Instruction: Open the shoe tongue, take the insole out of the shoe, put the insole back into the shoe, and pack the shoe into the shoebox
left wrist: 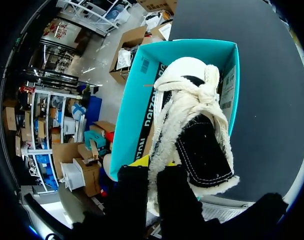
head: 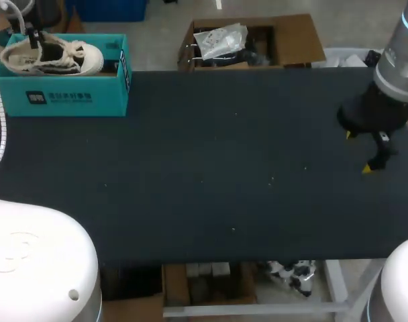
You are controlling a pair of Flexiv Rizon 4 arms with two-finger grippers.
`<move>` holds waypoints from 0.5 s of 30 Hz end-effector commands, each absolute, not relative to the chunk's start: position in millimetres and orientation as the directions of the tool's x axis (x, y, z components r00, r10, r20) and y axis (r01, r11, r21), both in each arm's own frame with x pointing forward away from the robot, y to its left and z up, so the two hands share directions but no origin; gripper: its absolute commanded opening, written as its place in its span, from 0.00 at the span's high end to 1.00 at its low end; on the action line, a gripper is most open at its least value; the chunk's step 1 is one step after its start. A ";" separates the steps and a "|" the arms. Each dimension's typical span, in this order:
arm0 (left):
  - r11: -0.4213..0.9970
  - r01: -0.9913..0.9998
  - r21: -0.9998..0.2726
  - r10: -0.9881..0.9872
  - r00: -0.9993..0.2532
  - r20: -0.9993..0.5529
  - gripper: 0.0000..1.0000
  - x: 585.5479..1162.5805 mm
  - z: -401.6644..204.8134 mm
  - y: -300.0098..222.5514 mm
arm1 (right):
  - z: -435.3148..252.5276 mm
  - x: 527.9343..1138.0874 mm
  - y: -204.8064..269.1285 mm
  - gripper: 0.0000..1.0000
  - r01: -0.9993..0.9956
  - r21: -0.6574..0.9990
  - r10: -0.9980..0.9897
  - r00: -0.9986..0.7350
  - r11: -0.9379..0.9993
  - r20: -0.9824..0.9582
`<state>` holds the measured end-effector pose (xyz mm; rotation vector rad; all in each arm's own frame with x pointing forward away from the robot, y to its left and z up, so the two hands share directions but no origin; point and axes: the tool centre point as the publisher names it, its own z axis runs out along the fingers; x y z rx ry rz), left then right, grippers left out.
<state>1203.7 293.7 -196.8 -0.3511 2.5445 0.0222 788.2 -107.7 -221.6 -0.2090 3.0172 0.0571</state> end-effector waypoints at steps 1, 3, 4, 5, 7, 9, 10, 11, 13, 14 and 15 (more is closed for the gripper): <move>0.965 -0.261 -0.027 -0.238 -0.829 -0.506 1.00 1229.2 -224.6 290.9 | -220.8 788.2 -107.8 0.00 -0.139 0.028 -0.135 -0.984 0.990 -0.116; 0.965 -0.261 -0.015 -0.236 -0.841 -0.486 1.00 1234.4 -238.4 288.9 | -220.8 788.2 -107.8 0.00 -0.139 0.028 -0.135 -0.984 0.990 -0.116; 0.966 -0.259 -0.015 -0.235 -0.851 -0.469 1.00 1237.6 -244.3 288.6 | -220.8 788.2 -107.8 0.00 -0.139 0.028 -0.135 -0.984 0.990 -0.116; 0.966 -0.259 -0.012 -0.236 -0.857 -0.458 1.00 1240.8 -249.8 287.7 | -220.8 788.2 -107.8 0.00 -0.139 0.028 -0.135 -0.984 0.990 -0.116; 0.967 -0.256 -0.004 -0.233 -0.870 -0.435 1.00 1246.4 -260.0 284.9 | -220.8 788.2 -107.8 0.00 -0.139 0.028 -0.135 -0.984 0.990 -0.116; 0.967 -0.253 0.002 -0.228 -0.876 -0.425 1.00 1250.3 -268.4 282.7 | -220.8 788.2 -107.8 0.00 -0.139 0.028 -0.135 -0.984 0.990 -0.116; 0.968 -0.251 0.000 -0.229 -0.882 -0.411 1.00 1250.5 -269.2 282.5 | -220.8 788.2 -107.8 0.00 -0.139 0.028 -0.135 -0.984 0.990 -0.116; 0.968 -0.250 0.000 -0.228 -0.885 -0.406 1.00 1253.4 -273.2 281.7 | -220.8 788.2 -107.8 0.00 -0.139 0.028 -0.135 -0.984 0.990 -0.116; 0.968 -0.251 -0.004 -0.235 -0.899 -0.370 1.00 1259.9 -280.9 281.6 | -220.8 788.2 -107.8 0.00 -0.139 0.028 -0.135 -0.984 0.990 -0.116; 0.966 -0.259 0.001 -0.241 -0.901 -0.360 1.00 1263.9 -285.1 282.0 | -220.8 788.2 -107.8 0.00 -0.139 0.028 -0.135 -0.984 0.990 -0.116; 0.965 -0.263 0.007 -0.244 -0.905 -0.347 1.00 1267.2 -289.2 281.8 | -220.8 788.2 -107.8 0.00 -0.139 0.028 -0.135 -0.984 0.990 -0.116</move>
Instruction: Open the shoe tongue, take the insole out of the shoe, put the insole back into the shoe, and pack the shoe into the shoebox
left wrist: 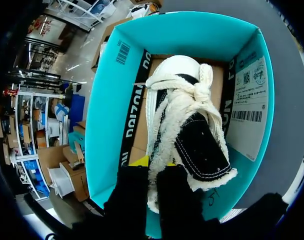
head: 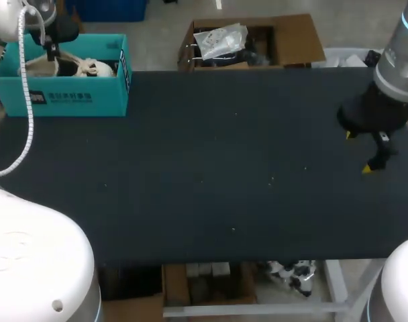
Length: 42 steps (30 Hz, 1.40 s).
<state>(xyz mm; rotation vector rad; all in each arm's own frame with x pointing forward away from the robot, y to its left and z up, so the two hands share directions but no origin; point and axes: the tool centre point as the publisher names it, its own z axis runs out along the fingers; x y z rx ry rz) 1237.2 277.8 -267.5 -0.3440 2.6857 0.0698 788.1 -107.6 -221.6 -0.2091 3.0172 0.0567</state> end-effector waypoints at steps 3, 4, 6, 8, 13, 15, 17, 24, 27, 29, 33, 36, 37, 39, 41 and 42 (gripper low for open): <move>0.959 -0.282 0.029 -0.258 -0.912 -0.318 1.00 1276.7 -302.2 280.2 | -220.8 788.2 -107.8 0.00 -0.139 0.028 -0.135 -0.984 0.990 -0.116; 0.957 -0.287 0.026 -0.266 -0.915 -0.304 1.00 1279.0 -305.4 279.8 | -220.8 788.2 -107.8 0.00 -0.139 0.028 -0.135 -0.984 0.990 -0.116; 0.957 -0.289 0.029 -0.269 -0.920 -0.286 1.00 1283.3 -312.0 278.6 | -220.8 788.2 -107.8 0.00 -0.139 0.028 -0.135 -0.984 0.990 -0.116; 0.958 -0.285 0.030 -0.265 -0.923 -0.278 0.89 1284.1 -315.6 277.5 | -220.8 788.2 -107.8 0.00 -0.139 0.028 -0.135 -0.984 0.990 -0.116; 0.963 -0.268 0.034 -0.250 -0.931 -0.267 0.60 1281.9 -316.2 272.7 | -220.8 788.2 -107.8 0.00 -0.139 0.028 -0.135 -0.984 0.990 -0.116; 0.962 -0.271 0.028 -0.252 -0.926 -0.282 0.16 1278.3 -307.8 272.1 | -220.8 788.2 -107.8 0.00 -0.139 0.028 -0.135 -0.984 0.990 -0.116; 0.964 -0.266 0.010 -0.251 -0.920 -0.302 0.00 1272.7 -294.6 271.4 | -220.8 788.2 -107.8 0.00 -0.139 0.028 -0.135 -0.984 0.990 -0.116; 0.956 -0.292 -0.025 -0.280 -0.884 -0.374 0.00 1252.8 -238.0 262.5 | -220.8 788.2 -107.8 0.00 -0.139 0.028 -0.135 -0.984 0.990 -0.116; 0.952 -0.303 -0.039 -0.296 -0.881 -0.369 0.00 1242.3 -212.8 257.3 | -220.8 788.2 -107.8 0.00 -0.139 0.028 -0.135 -0.984 0.990 -0.116; 0.942 -0.332 -0.051 -0.328 -0.876 -0.353 0.00 1232.3 -197.9 252.5 | -220.8 788.2 -107.8 0.00 -0.139 0.028 -0.135 -0.984 0.990 -0.116; 0.919 -0.390 -0.058 -0.387 -0.862 -0.327 0.00 1208.3 -177.4 244.3 | -220.8 788.2 -107.8 0.00 -0.139 0.028 -0.135 -0.984 0.990 -0.116; 0.903 -0.429 -0.029 -0.415 -0.852 -0.319 0.00 1196.7 -169.2 239.1 | -220.8 788.2 -107.8 0.00 -0.139 0.028 -0.135 -0.984 0.990 -0.116; 0.903 -0.430 -0.017 -0.411 -0.850 -0.331 0.00 1193.1 -167.9 237.3 | -220.8 788.2 -107.8 0.00 -0.139 0.028 -0.135 -0.984 0.990 -0.116; 0.900 -0.436 0.003 -0.408 -0.845 -0.345 0.00 1184.9 -164.6 232.4 | -220.8 788.2 -107.8 0.00 -0.139 0.028 -0.135 -0.984 0.990 -0.116; 0.903 -0.429 0.011 -0.397 -0.845 -0.358 0.00 1175.6 -161.8 227.6 | -220.8 788.2 -107.8 0.00 -0.139 0.028 -0.135 -0.984 0.990 -0.116; 0.907 -0.421 0.014 -0.385 -0.842 -0.378 0.00 1169.6 -159.1 224.8 | -220.8 788.2 -107.8 0.00 -0.139 0.028 -0.135 -0.984 0.990 -0.116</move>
